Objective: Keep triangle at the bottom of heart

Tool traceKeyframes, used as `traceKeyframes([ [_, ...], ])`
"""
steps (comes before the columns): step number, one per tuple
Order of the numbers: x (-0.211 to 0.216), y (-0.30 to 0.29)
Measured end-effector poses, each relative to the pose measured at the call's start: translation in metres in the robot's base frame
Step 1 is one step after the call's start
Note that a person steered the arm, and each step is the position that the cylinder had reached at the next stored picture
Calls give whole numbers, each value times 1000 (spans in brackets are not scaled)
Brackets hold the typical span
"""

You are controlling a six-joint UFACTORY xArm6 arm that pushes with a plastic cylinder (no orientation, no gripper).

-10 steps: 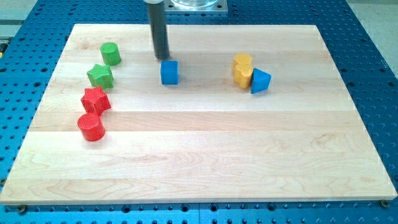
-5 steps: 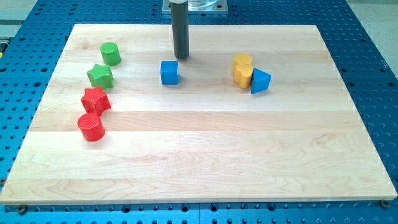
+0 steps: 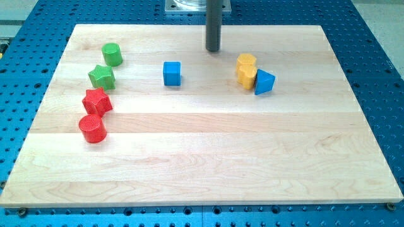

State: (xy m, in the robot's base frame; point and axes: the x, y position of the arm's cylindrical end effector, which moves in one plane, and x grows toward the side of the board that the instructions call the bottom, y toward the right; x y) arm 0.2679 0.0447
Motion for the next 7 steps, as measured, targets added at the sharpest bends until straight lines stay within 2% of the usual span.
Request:
traceKeyframes([
  [1, 22, 57],
  [2, 74, 60],
  [4, 110, 98],
  [6, 183, 102],
  [7, 189, 134],
])
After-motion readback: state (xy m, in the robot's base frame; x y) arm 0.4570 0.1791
